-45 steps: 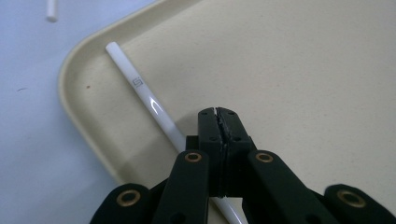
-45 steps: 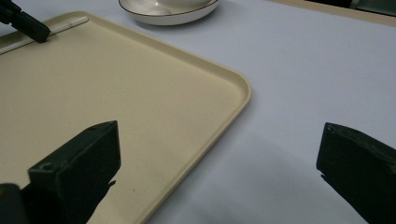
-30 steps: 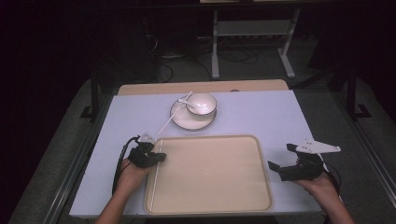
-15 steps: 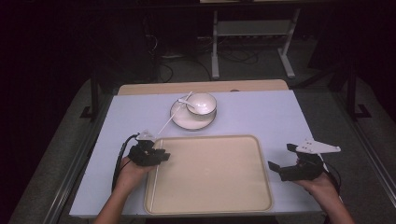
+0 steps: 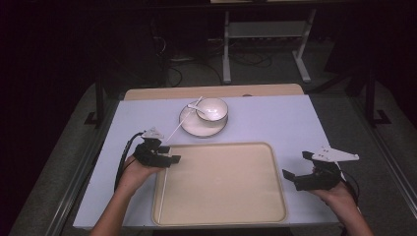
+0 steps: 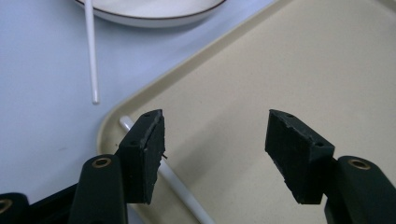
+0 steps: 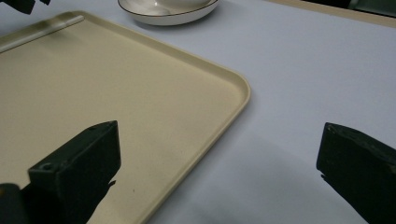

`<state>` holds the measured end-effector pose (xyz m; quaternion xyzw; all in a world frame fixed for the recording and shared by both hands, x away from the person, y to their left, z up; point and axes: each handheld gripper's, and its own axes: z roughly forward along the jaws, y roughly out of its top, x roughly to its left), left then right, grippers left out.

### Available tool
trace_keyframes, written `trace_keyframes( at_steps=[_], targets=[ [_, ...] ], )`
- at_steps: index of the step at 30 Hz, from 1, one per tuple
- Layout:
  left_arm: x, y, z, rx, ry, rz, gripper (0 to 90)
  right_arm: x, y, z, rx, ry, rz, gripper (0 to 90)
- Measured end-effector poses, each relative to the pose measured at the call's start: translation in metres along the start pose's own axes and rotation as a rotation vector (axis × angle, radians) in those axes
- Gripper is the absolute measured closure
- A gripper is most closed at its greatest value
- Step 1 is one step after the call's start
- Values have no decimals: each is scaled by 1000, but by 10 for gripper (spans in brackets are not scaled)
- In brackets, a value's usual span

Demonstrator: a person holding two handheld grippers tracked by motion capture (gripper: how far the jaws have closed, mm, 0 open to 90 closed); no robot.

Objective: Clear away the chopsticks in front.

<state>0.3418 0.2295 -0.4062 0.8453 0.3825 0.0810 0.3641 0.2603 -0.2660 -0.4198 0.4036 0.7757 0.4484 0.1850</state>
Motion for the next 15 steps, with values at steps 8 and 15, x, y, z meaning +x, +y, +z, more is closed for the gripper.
trace_keyframes(
  at_steps=[8, 15],
  targets=[
    [15, 20, 0, -6, 9, 7, 376, -1, -1, -1, -2, -4, 2, 0],
    [30, 43, 7, -11, 28, 11, 431, -1, 0, 0, -5, -2, 5, 0]
  ],
)
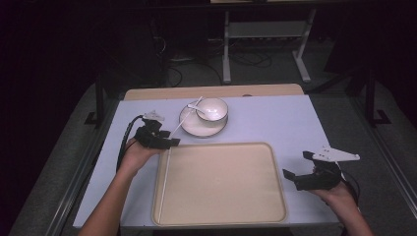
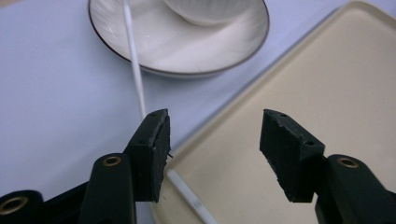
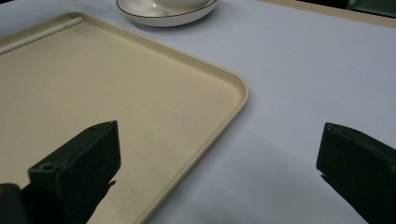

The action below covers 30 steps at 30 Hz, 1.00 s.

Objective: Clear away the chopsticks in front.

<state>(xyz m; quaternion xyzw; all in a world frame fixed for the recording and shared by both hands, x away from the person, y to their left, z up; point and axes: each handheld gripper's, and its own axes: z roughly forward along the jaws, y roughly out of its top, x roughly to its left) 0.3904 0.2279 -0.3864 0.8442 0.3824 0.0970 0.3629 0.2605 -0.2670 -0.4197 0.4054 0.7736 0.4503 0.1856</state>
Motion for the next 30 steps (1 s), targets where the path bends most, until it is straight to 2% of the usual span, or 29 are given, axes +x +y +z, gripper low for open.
trace_keyframes(
  at_steps=[10, 14, 19, 22, 30],
  targets=[
    [16, 29, 15, -7, 59, 24, 575, -1, -1, -1, -1, -2, 6, 0],
    [21, 40, 25, 0, 74, 48, 610, -2, -1, -1, -2, -1, 9, 0],
    [29, 52, 34, -11, 80, 41, 677, -3, -2, -2, -3, -3, 11, 0],
    [35, 58, 40, -5, 88, 47, 693, -3, -2, -2, -4, -2, 11, 0],
    [46, 63, 62, 4, 98, 26, 693, -4, -2, -3, -6, -1, 17, 0]
  ],
)
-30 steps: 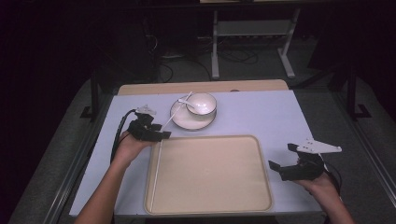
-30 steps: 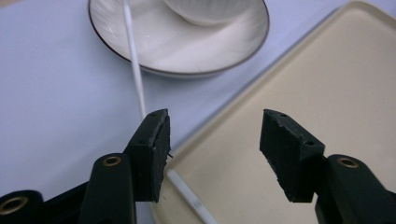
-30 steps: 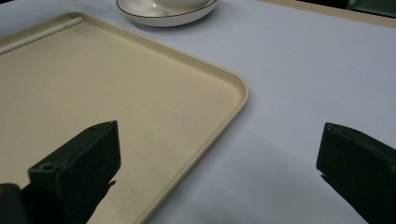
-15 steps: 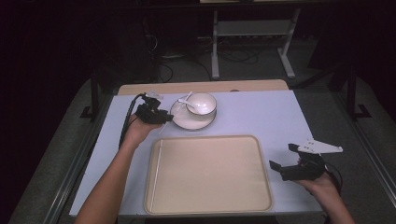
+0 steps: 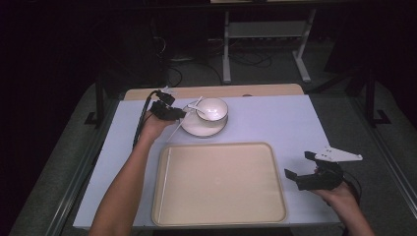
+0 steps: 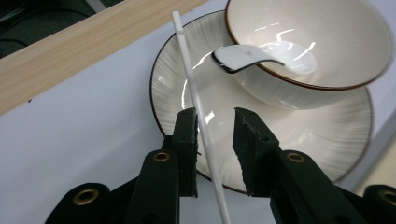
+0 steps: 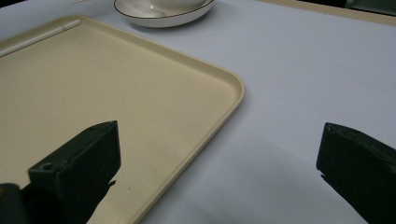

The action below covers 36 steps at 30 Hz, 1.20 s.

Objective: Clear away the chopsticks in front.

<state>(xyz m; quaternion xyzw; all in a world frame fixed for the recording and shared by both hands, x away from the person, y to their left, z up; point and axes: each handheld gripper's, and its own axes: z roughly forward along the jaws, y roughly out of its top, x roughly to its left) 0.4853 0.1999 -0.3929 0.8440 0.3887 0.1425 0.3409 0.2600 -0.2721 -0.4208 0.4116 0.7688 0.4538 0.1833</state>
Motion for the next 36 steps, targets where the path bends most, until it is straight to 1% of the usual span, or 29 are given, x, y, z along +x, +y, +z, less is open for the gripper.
trace_keyframes(
  at_steps=[1, 3, 6, 8, 11, 18, 21, 24, 29, 32, 36],
  targets=[
    [1, 0, 2, -1, -5, -3, 693, 0, 0, 0, 0, 0, 0, 0],
    [0, 1, 6, -2, 4, 2, 693, 0, 0, 0, -2, 0, -1, 0],
    [0, 1, 13, 9, 14, 8, 695, 0, 0, 0, -1, 1, -1, 0],
    [0, 0, 18, 15, 8, 5, 699, 0, 0, 0, -2, 1, 0, 0],
    [0, -2, 24, 27, 14, 4, 702, 0, 0, 0, -1, 1, -1, 0],
    [1, -4, 35, 41, 12, -17, 723, 0, 0, 0, -2, 2, 0, 0],
    [1, -6, 40, 56, 10, -23, 746, 0, 0, -1, -3, 2, 1, 0],
    [1, -8, 44, 66, 6, -39, 776, 0, 0, -1, -5, 3, -1, 0],
    [1, -8, 48, 58, -1, -56, 803, 0, 0, -1, -4, 3, 0, 0],
    [1, -8, 48, 56, -6, -63, 835, 0, 0, -1, -5, 4, 0, 0],
    [1, -9, 47, 57, -9, -72, 837, 0, 0, -1, -4, 5, 0, 0]
  ],
)
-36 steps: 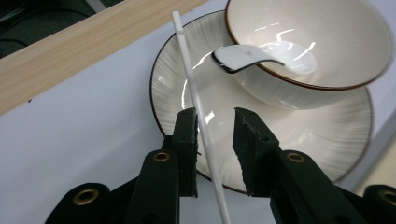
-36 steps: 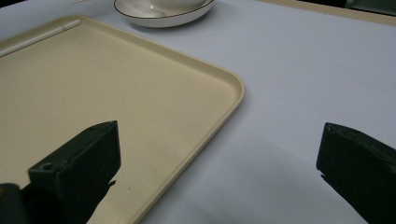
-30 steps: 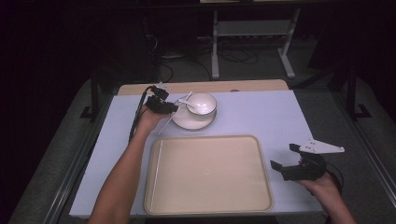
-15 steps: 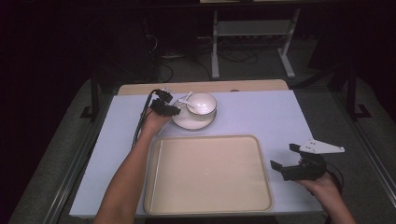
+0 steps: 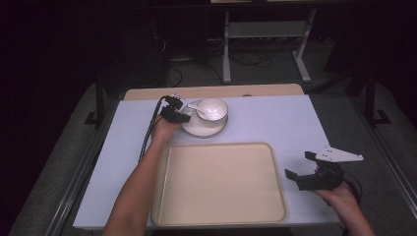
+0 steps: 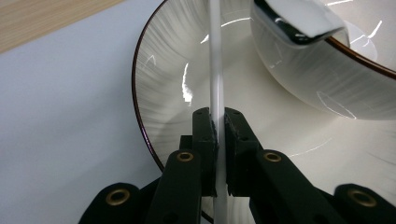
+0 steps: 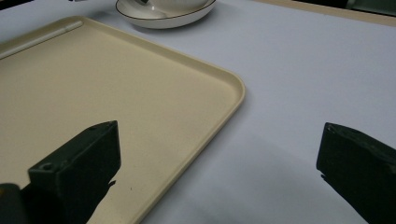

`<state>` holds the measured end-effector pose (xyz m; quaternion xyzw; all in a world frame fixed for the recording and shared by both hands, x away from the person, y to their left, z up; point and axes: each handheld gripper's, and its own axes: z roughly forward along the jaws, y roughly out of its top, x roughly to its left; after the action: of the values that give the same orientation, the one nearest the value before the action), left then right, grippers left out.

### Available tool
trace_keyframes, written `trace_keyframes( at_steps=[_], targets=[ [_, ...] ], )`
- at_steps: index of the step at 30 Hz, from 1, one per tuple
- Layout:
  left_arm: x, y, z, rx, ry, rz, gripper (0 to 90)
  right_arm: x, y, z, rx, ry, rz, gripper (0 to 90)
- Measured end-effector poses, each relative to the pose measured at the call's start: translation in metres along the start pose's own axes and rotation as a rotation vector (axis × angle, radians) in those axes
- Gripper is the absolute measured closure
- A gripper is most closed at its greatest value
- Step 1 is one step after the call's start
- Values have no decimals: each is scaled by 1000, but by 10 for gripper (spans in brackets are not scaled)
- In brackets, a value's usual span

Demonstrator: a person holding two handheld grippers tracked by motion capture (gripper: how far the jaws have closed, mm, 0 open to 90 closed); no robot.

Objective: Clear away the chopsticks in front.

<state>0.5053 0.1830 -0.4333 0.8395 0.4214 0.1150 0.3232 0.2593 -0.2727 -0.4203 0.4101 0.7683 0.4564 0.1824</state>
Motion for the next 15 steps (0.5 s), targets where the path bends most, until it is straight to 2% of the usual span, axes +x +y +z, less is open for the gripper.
trace_keyframes(
  at_steps=[4, 10, 15],
  targets=[
    [1, 0, -4, -5, -1, -4, 838, 0, 0, 0, -2, -1, 1, 0],
    [4, 2, -18, -1, -1, 4, 838, 0, 0, -1, -4, -2, 3, 0],
    [8, 2, -33, 2, -5, -19, 838, 0, 0, -1, -4, -1, 2, 0]
  ],
)
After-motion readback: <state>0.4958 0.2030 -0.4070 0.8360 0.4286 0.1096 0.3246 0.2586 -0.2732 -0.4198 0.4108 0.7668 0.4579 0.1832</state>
